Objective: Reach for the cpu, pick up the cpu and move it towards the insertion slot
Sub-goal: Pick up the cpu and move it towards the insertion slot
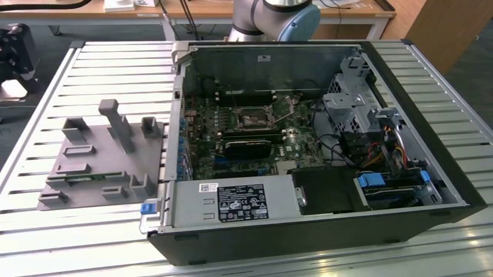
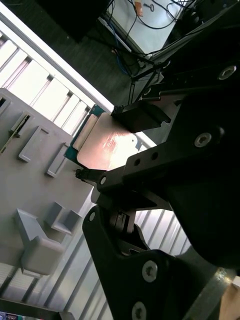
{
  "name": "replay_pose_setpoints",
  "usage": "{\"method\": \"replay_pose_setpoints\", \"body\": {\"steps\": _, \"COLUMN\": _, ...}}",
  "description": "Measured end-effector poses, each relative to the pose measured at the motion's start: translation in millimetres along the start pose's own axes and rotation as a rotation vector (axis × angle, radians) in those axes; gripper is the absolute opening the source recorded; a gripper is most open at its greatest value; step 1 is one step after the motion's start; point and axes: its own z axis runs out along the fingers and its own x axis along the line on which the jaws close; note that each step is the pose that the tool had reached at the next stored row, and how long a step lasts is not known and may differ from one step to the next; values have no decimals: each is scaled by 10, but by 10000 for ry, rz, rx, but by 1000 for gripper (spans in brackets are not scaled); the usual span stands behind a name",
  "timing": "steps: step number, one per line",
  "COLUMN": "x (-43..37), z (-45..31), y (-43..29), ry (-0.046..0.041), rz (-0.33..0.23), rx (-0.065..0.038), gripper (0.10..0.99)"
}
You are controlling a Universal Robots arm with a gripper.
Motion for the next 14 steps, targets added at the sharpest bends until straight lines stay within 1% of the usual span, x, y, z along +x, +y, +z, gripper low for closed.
{"method": "replay_pose_setpoints", "body": {"steps": 8, "x": -1, "z": -114, "y": 5, "ry": -1, "rz": 0, "rx": 0, "gripper": 541}}
{"method": "replay_pose_setpoints", "body": {"steps": 14, "x": -2, "z": -236, "y": 11, "ry": 0, "rz": -1, "rx": 0, "gripper": 541}}
